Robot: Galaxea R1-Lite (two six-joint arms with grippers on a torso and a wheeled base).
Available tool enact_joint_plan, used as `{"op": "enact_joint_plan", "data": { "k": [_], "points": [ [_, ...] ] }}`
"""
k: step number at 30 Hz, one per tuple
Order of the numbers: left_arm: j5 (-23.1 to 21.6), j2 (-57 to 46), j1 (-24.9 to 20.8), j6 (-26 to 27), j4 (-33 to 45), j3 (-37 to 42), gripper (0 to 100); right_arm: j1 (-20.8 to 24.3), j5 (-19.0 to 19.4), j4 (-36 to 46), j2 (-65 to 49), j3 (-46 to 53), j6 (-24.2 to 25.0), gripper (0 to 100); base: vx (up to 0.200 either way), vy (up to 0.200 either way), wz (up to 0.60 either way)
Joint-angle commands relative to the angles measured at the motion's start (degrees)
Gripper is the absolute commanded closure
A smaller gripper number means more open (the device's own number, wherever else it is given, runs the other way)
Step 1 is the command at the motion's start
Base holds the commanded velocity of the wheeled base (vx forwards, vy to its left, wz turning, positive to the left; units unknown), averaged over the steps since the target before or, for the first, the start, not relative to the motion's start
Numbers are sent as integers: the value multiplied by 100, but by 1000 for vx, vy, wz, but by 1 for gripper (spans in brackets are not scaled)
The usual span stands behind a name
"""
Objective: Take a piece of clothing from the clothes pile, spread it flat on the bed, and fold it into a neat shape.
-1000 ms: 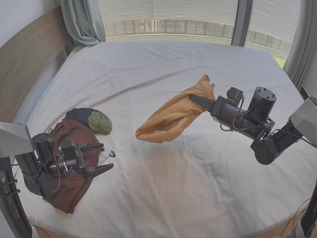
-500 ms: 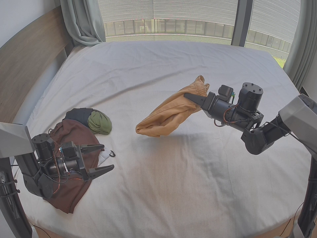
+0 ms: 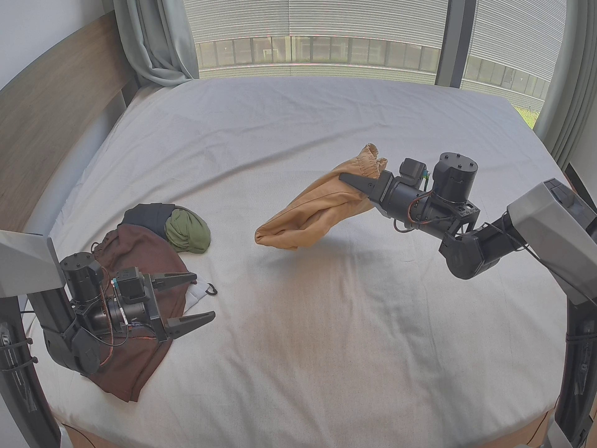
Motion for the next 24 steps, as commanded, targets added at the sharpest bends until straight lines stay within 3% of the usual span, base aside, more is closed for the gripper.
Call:
{"op": "enact_joint_plan", "data": {
  "k": [1, 11, 24],
  "points": [
    [-2, 21, 15, -1, -5, 15, 0, 0, 3, 94, 254, -392, 14, 100, 0, 0, 0],
    [-11, 30, 59, 8, -5, 85, 0, -185, -6, 297, 1037, -489, 14, 100, 0, 0, 0],
    [-11, 38, 77, 16, -5, 94, 0, -352, -41, -398, 914, 1339, -4, 100, 0, 0, 0]
  ]
}}
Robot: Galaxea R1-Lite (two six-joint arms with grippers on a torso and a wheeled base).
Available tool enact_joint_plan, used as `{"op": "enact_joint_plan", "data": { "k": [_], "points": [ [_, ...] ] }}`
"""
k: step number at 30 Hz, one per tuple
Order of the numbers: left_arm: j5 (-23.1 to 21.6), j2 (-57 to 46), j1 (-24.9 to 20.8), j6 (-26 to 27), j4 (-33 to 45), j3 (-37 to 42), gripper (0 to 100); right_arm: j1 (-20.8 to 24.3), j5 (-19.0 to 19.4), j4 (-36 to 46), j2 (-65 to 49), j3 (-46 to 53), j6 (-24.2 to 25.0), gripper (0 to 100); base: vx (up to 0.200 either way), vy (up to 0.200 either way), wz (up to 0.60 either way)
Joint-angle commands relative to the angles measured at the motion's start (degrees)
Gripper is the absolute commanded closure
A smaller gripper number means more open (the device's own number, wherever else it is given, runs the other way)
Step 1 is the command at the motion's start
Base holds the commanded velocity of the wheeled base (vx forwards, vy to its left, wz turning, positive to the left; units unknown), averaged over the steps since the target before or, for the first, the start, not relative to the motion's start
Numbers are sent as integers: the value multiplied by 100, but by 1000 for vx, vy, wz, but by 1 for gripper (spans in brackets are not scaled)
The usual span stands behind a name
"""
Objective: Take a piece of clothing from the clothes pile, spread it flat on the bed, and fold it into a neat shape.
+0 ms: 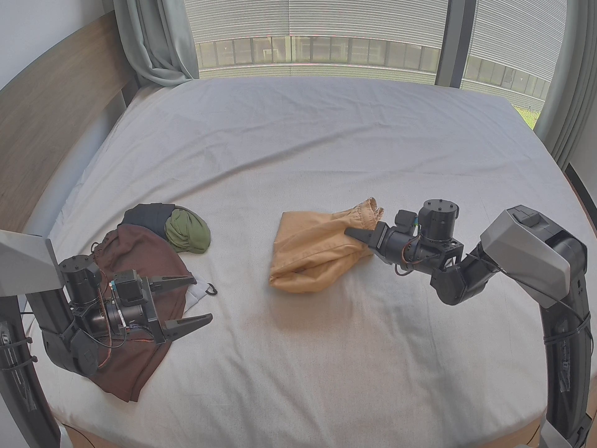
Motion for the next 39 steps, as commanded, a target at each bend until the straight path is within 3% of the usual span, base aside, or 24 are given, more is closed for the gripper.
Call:
{"op": "enact_joint_plan", "data": {
  "k": [1, 8, 15, 16, 22, 29, 35, 39],
  "points": [
    [0, 17, 11, 2, -5, 8, 0, -31, -19, -446, -29, 820, -4, 100, 0, 0, 0],
    [0, 25, -7, 2, -5, -1, 0, -4, -45, -1158, 331, 1250, -39, 100, 0, 0, 0],
    [0, 43, 2, 2, -5, -1, 0, -13, -45, -1175, 305, 1294, -39, 100, 0, 0, 0],
    [0, 34, -7, 2, -5, -1, 0, -4, -45, -1158, 287, 1294, -39, 0, 0, 0, 0],
    [0, 43, 2, 2, -5, 8, 0, 40, -63, -1114, -38, 1883, -189, 0, 0, 0, 0],
    [0, 34, -15, 2, -5, -18, 0, 584, -54, -868, -644, 3210, -1138, 0, 0, 0, 0],
    [0, 25, 11, 2, -5, -9, 0, 1077, -45, -859, -1365, 3404, -1120, 0, 0, 0, 0],
    [0, 25, 20, 2, -5, -18, 0, 1094, -45, -859, -1629, 3149, -953, 0, 0, 0, 0]
  ]
}}
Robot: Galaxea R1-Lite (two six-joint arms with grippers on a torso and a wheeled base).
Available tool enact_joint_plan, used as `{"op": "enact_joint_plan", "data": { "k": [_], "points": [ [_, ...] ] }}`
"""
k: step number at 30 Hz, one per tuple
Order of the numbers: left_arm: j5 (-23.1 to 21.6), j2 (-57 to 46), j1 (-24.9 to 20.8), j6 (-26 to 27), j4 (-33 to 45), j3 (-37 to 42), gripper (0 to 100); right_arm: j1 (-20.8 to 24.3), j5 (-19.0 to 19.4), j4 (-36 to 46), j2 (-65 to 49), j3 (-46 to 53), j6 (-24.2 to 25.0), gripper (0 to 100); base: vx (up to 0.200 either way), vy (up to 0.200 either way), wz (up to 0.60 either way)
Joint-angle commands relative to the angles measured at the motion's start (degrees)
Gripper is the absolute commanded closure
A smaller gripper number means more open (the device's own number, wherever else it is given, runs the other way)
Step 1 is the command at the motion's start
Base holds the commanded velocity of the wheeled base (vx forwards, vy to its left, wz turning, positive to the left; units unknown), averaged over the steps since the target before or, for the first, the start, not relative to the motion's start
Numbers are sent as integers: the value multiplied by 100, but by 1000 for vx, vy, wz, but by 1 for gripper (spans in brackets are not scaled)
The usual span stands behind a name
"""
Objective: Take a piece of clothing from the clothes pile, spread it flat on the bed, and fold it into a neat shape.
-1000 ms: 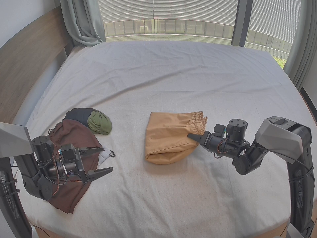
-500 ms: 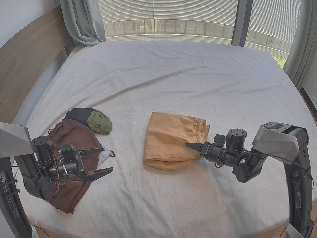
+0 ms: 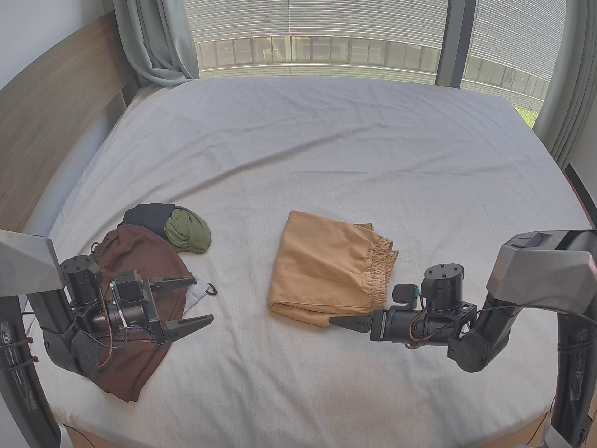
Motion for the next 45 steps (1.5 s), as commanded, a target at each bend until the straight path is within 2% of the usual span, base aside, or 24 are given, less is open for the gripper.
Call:
{"op": "enact_joint_plan", "data": {
  "k": [1, 6, 14, 22, 32, 37, 40, 45],
  "points": [
    [0, -5, 13, 2, -5, -16, 0, 148, 5, 9, -596, -200, 135, 0, 0, 0, 0],
    [0, -5, 13, -7, -5, -16, 0, -98, -4, 18, -491, -780, 223, 0, 0, 0, 0],
    [0, 4, 13, -7, -5, -16, 0, -441, -22, 9, 573, -1439, 223, 0, 0, 0, 0],
    [0, 12, 22, -7, -5, 2, 0, -547, -189, -202, 1188, -1483, 91, 0, 0, 0, 0],
    [0, 12, 22, -7, -5, 10, 0, -555, -224, -439, 1197, -1439, 91, 0, 0, 0, 0],
    [0, -23, 22, -16, -5, 46, 0, -555, -233, -580, 775, -1184, 100, 0, 0, 0, 0],
    [-9, -163, -74, -16, -14, 309, 0, -468, -452, -905, -227, -552, 73, 0, 0, 0, 0],
    [-9, -594, -373, -68, -14, 608, 0, -441, -470, -888, -1686, 275, -67, 0, 0, 0, 0]
  ]
}}
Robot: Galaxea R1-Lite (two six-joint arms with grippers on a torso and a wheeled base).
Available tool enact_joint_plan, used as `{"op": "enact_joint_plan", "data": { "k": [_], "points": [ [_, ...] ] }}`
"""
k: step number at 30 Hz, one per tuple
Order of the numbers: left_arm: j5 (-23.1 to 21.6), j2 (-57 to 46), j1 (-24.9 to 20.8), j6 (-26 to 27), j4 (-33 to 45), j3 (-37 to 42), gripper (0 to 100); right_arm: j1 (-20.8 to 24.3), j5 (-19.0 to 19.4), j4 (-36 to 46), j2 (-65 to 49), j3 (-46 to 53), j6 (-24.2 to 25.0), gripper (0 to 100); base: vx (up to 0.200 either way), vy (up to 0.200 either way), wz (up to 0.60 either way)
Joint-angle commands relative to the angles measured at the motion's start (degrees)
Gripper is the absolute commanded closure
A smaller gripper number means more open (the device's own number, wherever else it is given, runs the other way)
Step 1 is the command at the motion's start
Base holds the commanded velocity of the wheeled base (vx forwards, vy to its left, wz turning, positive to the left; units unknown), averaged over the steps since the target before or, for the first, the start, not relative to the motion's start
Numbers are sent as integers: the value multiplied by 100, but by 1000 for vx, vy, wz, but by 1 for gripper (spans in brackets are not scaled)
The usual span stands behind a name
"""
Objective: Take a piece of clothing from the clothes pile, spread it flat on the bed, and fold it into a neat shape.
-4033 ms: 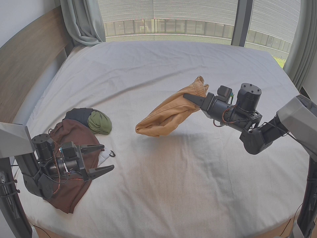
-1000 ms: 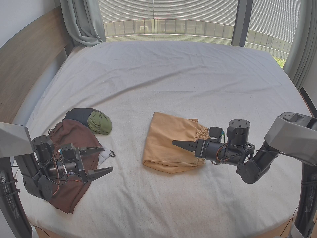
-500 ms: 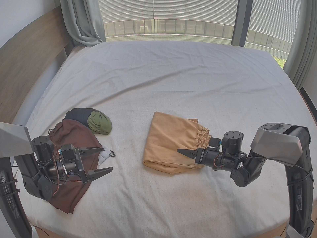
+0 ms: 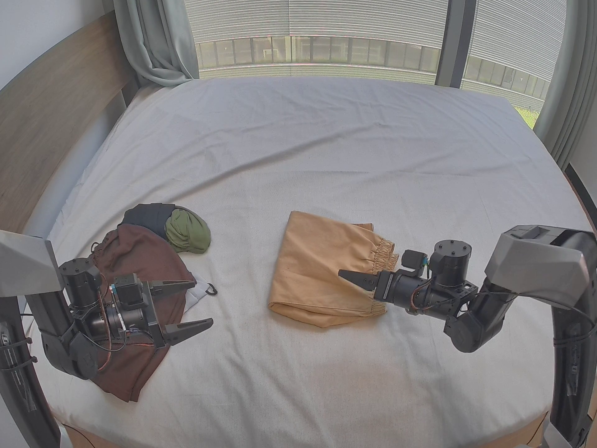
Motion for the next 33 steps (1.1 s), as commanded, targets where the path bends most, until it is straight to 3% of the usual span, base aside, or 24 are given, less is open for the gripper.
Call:
{"op": "enact_joint_plan", "data": {
  "k": [1, 5, 11, 18, 23, 25, 27, 29, 33],
  "points": [
    [-2, -639, -398, -49, -5, 427, 0, 1, -87, -58, -2176, 1143, -303, 0, 0, 0, 0],
    [-10, -946, -626, -84, 3, 480, 0, -210, -140, 170, -2949, 1424, -857, 0, 0, 0, 0],
    [-239, -1359, -1092, -84, 3, 603, 0, -456, -201, 847, -3925, 1547, -1068, 0, 0, 0, 0],
    [-300, -2607, -2200, -216, 12, 1156, 0, -597, -966, 1427, -5375, 2110, -1938, 0, 0, 0, 0],
    [-300, -3803, -2736, -506, 12, 1824, 0, -632, -1089, 1937, -7106, 2848, -2026, 0, 0, 0, 0],
    [-248, -4400, -3043, -673, 109, 1974, 0, -1054, -1089, 2596, -8082, 2997, -2034, 0, 0, 0, 0],
    [-204, -4558, -3043, -708, 179, 1974, 0, -1177, -1080, 2798, -8337, 3024, -2034, 0, 0, 0, 0],
    [95, -5042, -3026, -867, 416, 1974, 0, -1388, -1063, 3431, -9128, 3076, -2034, 0, 0, 0, 0],
    [1044, -5938, -3017, -1192, 1146, 1974, 0, -1370, -1019, 4740, -10604, 2980, -2034, 0, 0, 0, 0]
  ]
}}
